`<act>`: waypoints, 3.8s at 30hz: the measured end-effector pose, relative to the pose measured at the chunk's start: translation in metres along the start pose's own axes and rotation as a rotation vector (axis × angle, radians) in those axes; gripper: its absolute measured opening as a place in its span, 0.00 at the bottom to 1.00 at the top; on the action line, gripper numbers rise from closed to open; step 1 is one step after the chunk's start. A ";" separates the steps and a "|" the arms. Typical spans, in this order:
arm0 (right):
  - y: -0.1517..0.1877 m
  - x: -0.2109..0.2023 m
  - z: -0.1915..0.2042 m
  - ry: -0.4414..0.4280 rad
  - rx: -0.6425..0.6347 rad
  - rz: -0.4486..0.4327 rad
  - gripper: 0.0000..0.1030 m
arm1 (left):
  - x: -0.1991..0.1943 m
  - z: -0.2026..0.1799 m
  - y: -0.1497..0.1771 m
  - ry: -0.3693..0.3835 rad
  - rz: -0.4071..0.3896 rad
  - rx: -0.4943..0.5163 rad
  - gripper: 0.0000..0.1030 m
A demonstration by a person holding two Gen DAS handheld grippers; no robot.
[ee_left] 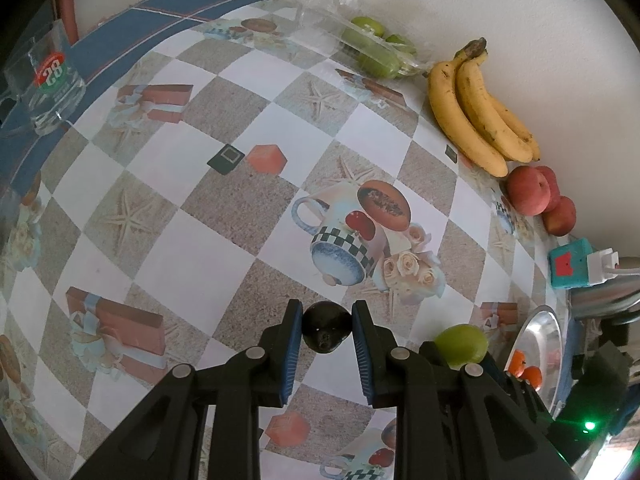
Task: Organize fruits
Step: 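Grasp the green mango with the right gripper while the left gripper lifts the plum, then carry the green mango and the dark plum over the steel plate, then open both grippers to drop the plum and mango into the plate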
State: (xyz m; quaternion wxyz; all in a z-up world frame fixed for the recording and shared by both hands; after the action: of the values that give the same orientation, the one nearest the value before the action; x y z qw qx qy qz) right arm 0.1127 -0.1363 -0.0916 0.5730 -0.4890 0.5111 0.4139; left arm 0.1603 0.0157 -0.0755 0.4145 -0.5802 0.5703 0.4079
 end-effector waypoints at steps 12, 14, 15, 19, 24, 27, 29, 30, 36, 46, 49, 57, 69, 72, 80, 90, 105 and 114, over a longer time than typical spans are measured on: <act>0.000 -0.033 -0.007 -0.054 0.035 -0.067 0.55 | -0.008 -0.016 0.003 -0.010 -0.024 0.048 0.26; 0.000 -0.039 -0.013 -0.061 0.052 -0.076 0.55 | -0.009 -0.022 0.005 -0.009 -0.026 0.063 0.26; -0.001 -0.042 -0.016 -0.066 0.062 -0.081 0.55 | -0.009 -0.025 0.006 -0.009 -0.027 0.072 0.26; 0.001 -0.051 -0.035 -0.093 0.112 -0.094 0.55 | -0.009 -0.038 0.011 -0.011 -0.035 0.108 0.26; 0.006 -0.060 -0.067 -0.104 0.193 -0.113 0.55 | -0.007 -0.065 0.022 0.006 -0.032 0.184 0.26; 0.012 -0.064 -0.091 -0.117 0.262 -0.124 0.55 | -0.005 -0.082 0.031 0.012 -0.027 0.230 0.26; 0.017 -0.066 -0.109 -0.116 0.306 -0.130 0.55 | -0.003 -0.095 0.037 0.018 -0.024 0.265 0.26; 0.020 -0.066 -0.118 -0.113 0.327 -0.133 0.55 | -0.002 -0.103 0.041 0.023 -0.024 0.288 0.26; 0.036 -0.071 -0.164 -0.103 0.439 -0.148 0.55 | 0.009 -0.143 0.066 0.059 0.003 0.414 0.26; 0.063 -0.066 -0.217 -0.047 0.570 -0.160 0.55 | 0.033 -0.182 0.094 0.066 0.041 0.540 0.26; 0.066 -0.058 -0.222 -0.052 0.589 -0.164 0.55 | 0.038 -0.185 0.095 0.060 0.035 0.553 0.26; 0.069 -0.038 -0.229 -0.015 0.603 -0.137 0.55 | 0.050 -0.189 0.096 0.059 0.028 0.564 0.26; 0.072 -0.029 -0.231 0.000 0.613 -0.112 0.55 | 0.057 -0.190 0.099 0.039 0.034 0.576 0.27; 0.071 -0.028 -0.231 0.001 0.613 -0.109 0.55 | 0.057 -0.190 0.099 0.040 0.035 0.576 0.27; 0.072 -0.028 -0.233 0.001 0.620 -0.104 0.55 | 0.056 -0.190 0.099 0.045 0.034 0.572 0.30; 0.070 -0.039 -0.232 0.021 0.606 -0.121 0.56 | 0.050 -0.189 0.096 0.062 0.033 0.562 0.46; 0.068 -0.048 -0.196 0.020 0.523 -0.090 0.84 | 0.039 -0.148 0.067 -0.113 -0.063 0.399 0.93; 0.077 -0.048 -0.164 0.027 0.460 -0.064 0.95 | 0.034 -0.110 0.059 -0.291 -0.138 0.348 1.00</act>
State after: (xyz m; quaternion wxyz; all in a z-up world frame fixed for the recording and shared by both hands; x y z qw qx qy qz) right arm 0.0018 -0.2822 -0.0547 0.6754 -0.3669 0.5838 0.2617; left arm 0.1016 -0.1000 -0.0732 0.6131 -0.4724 0.5253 0.3536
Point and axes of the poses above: each gripper's, at about its wrist camera, not at the fingertips, and x roughly the way its jaws point, z to its left, y to its underside, the point moved 3 cm from there along x, roughly the way its jaws point, and after that the axes turned 14 degrees about z, right-handed, at the moved point
